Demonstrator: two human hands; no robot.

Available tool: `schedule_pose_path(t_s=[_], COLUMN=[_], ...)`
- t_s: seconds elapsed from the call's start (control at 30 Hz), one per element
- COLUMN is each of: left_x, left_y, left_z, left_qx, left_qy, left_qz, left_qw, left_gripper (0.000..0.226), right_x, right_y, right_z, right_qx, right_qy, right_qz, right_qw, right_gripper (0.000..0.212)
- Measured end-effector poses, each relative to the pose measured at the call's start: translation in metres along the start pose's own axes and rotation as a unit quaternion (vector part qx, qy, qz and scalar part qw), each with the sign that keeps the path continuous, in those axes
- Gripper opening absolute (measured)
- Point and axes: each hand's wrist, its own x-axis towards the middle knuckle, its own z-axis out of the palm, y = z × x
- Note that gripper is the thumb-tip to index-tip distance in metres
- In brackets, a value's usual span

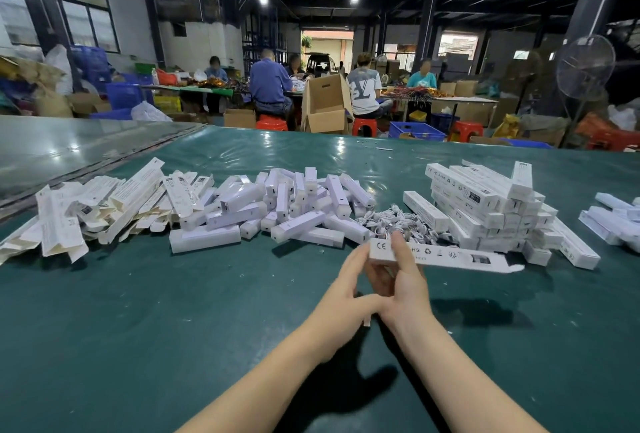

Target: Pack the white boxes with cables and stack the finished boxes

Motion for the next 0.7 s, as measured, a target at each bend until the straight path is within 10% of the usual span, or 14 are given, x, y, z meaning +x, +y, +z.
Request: schedule_pose_path(t_s=[0.17, 0.33, 0.43, 0.53, 0.7], left_x=[0.000, 0.003, 0.004, 0.009, 0.009], left_y=[-0.004, 0.003, 0.006, 0.013, 0.006], left_z=[0.000, -0.001, -0.023, -0.054, -0.094], left_qx=[0.088, 0.182, 0.353, 0.312, 0.490], left_qy=[-0.071, 0.152, 0.129, 0.180, 0.165], left_qz=[-0.006, 0.088, 0.171, 0.079, -0.109], left_qw=[0.994, 0.967, 0.911, 0.929, 0.849], left_gripper=[0.103, 0.083, 0.069, 0.048, 0.022], right_x=[0.001, -0.002, -0.006, -0.006, 0.030], right_y=[-0.006, 0.012, 0.017, 0.015, 0.007], right_z=[-0.002, 0.004, 0.006, -0.002, -0.014], right_qx=[-0.010, -0.174, -0.263, -0.471, -0.743], right_qy=[-0.026, -0.062, -0.145, -0.207, -0.059], right_qz=[0.018, -0.076, -0.117, -0.234, -0.376], right_qw=[0.999, 0.980, 0.947, 0.825, 0.550], right_gripper=[0.043, 0.013, 0.044, 0.075, 0.039])
